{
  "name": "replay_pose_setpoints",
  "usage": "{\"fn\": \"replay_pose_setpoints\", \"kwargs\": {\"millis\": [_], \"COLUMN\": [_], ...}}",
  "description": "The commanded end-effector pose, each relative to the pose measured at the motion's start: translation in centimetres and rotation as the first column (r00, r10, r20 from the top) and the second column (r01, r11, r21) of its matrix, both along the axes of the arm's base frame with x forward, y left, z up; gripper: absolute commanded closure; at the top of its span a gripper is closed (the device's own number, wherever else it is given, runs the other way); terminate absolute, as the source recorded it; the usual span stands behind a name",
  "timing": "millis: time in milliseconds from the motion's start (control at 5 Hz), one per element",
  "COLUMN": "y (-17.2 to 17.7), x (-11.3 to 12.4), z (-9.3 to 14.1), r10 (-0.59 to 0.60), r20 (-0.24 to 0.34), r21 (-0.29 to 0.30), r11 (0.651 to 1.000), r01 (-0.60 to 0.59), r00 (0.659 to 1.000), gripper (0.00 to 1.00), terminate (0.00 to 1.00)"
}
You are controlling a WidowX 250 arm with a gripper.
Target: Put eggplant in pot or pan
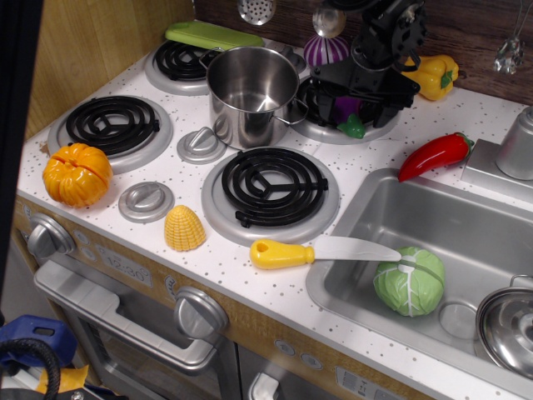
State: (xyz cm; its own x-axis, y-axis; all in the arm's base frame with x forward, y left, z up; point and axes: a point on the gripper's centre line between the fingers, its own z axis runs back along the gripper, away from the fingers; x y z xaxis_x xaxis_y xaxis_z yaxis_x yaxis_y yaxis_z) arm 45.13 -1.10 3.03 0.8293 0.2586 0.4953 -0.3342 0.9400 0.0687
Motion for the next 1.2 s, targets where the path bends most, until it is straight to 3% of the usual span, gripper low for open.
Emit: {"fn": "replay_pose_setpoints", "kwargs": {"millis": [0, 200, 400, 600, 1000], "y": [-0.2, -0.2, -0.7, -2.0, -1.6], "x": [0.8, 1.1, 0.7, -0.3, -1.2], "z": [-0.2, 0.2, 2.0, 5.1, 8.7], "r10": [0.005, 0.014, 0.046, 0.118, 0.185], "r20": [0.041, 0.036, 0.022, 0.04, 0.117], "r21": [-0.053, -0.049, -0.015, 0.061, 0.141], "r11": [0.999, 0.999, 0.999, 0.991, 0.969], "r01": [-0.003, -0.012, -0.046, -0.121, -0.201], "r00": [0.999, 0.999, 0.999, 0.992, 0.976], "gripper": [0.0, 1.0, 1.0, 1.0, 1.0], "terminate": [0.0, 0.0, 0.0, 0.0, 0.0]}}
